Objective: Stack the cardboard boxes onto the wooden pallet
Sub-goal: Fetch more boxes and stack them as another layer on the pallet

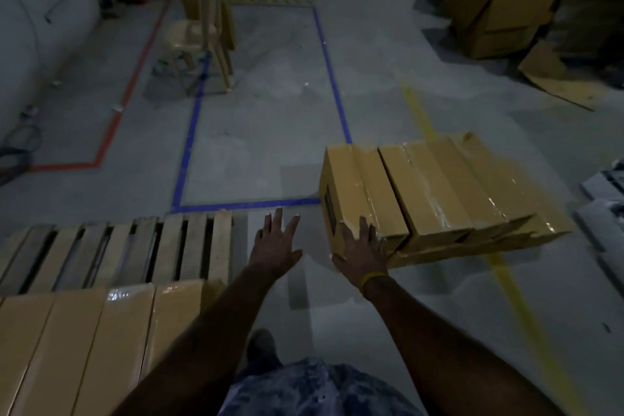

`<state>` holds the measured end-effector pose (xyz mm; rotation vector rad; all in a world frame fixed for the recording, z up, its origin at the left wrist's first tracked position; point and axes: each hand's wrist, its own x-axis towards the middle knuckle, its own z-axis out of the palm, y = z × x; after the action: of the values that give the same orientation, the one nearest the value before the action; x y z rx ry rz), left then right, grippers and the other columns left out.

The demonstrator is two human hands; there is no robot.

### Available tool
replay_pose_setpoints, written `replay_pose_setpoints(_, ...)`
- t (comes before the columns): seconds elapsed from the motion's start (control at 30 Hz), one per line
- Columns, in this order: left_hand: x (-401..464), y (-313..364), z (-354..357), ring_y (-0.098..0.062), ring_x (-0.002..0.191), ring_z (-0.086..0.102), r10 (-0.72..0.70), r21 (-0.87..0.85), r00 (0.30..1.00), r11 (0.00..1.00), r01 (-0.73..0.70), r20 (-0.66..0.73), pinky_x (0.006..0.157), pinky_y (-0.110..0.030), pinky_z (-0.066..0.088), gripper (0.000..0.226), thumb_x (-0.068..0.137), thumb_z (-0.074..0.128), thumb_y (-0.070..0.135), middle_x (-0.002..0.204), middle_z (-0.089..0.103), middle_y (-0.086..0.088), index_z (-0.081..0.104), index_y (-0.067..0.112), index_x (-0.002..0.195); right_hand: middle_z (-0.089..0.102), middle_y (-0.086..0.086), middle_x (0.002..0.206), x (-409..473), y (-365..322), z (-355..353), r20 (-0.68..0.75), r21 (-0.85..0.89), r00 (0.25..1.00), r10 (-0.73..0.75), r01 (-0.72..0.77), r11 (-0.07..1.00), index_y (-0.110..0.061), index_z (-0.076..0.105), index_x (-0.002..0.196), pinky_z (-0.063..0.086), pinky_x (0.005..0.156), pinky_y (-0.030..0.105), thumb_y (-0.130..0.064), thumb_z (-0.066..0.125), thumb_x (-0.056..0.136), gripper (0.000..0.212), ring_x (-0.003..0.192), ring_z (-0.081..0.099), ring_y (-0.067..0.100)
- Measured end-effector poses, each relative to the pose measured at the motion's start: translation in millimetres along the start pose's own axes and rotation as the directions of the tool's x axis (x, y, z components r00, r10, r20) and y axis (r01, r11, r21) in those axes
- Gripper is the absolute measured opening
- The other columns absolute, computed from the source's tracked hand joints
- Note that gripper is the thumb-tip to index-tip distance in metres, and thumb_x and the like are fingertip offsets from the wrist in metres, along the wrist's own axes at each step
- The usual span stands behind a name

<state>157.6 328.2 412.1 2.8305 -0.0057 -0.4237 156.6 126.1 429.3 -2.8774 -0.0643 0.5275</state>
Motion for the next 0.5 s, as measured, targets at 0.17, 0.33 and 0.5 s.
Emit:
replay_pose_setpoints(0.17, 75.8, -22.9, -45.2, -0.038, 0.152, -0.006, 0.113, 0.068, 0.993, 0.991, -0.116, 0.042, 0.120, -0.055, 0.019, 0.086, 0.097, 0.056, 0.048, 0.165, -0.016, -0.011, 0.001, 0.028, 0.160, -0.016, 0.011, 0.164, 65.4, -34.8, -30.3, -0.006, 0.035, 0.999, 0.052, -0.051, 0.998, -0.032, 0.003, 0.159, 0.008, 0.119, 0.063, -0.051, 0.053, 0.097, 0.082, 0.151, -0.008, 0.040)
replay_pose_setpoints(0.33, 146.1, -24.5, -74.0, -0.040, 0.152, -0.004, 0.208, 0.095, 0.975, 0.972, -0.215, 0.072, 0.118, -0.057, 0.021, 0.086, 0.096, 0.058, 0.047, 0.166, -0.013, -0.011, 0.004, 0.027, 0.160, -0.014, 0.012, 0.164, 111.6, -52.4, -46.8, -0.019, 0.084, 0.994, 0.105, -0.103, 0.991, -0.032, 0.003, 0.158, 0.007, 0.118, 0.064, -0.049, 0.055, 0.096, 0.082, 0.151, -0.007, 0.040)
replay_pose_setpoints(0.5, 207.1, -11.2, -80.9, -0.038, 0.152, -0.005, 0.260, 0.106, 0.957, 0.956, -0.274, 0.125, 0.120, -0.058, 0.020, 0.087, 0.095, 0.059, 0.048, 0.166, -0.012, -0.010, 0.004, 0.029, 0.159, -0.015, 0.012, 0.164, 161.7, -49.4, -55.8, 0.001, 0.105, 0.984, 0.180, -0.179, 0.978, -0.030, 0.003, 0.158, 0.008, 0.116, 0.065, -0.048, 0.054, 0.097, 0.082, 0.151, -0.009, 0.040)
